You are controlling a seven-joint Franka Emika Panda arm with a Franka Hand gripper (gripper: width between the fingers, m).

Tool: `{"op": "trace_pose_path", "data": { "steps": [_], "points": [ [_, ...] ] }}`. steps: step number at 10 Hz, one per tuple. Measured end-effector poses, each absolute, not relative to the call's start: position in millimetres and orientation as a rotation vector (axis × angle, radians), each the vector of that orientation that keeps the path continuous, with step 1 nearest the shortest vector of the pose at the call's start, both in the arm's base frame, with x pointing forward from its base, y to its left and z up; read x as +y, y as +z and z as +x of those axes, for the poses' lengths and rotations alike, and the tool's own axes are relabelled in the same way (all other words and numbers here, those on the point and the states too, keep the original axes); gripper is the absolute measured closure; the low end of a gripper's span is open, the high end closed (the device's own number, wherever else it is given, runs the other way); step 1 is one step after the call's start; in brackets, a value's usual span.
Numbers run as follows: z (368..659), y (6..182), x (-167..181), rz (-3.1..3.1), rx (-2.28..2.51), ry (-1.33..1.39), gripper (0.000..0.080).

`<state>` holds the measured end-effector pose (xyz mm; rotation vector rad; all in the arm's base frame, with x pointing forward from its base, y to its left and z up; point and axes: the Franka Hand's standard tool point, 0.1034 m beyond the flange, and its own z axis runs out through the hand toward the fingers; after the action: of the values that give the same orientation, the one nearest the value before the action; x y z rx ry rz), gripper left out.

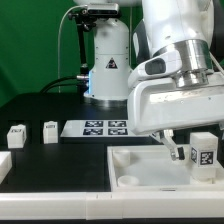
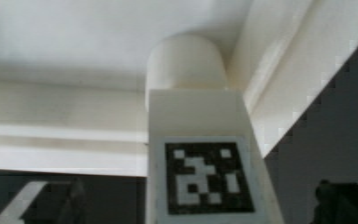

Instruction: Assemble one leg

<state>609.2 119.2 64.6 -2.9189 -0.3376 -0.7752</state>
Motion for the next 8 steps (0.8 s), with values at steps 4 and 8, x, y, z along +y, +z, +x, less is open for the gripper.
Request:
{"op": "trace_pose_path", "data": {
  "steps": [4,8],
  "points": [
    [611,76.3,126,-2.979,-0.362,-0.232,0.0151],
    [618,78.2,126,-2.973,-0.373,-0.109,0.0151]
  ]
}}
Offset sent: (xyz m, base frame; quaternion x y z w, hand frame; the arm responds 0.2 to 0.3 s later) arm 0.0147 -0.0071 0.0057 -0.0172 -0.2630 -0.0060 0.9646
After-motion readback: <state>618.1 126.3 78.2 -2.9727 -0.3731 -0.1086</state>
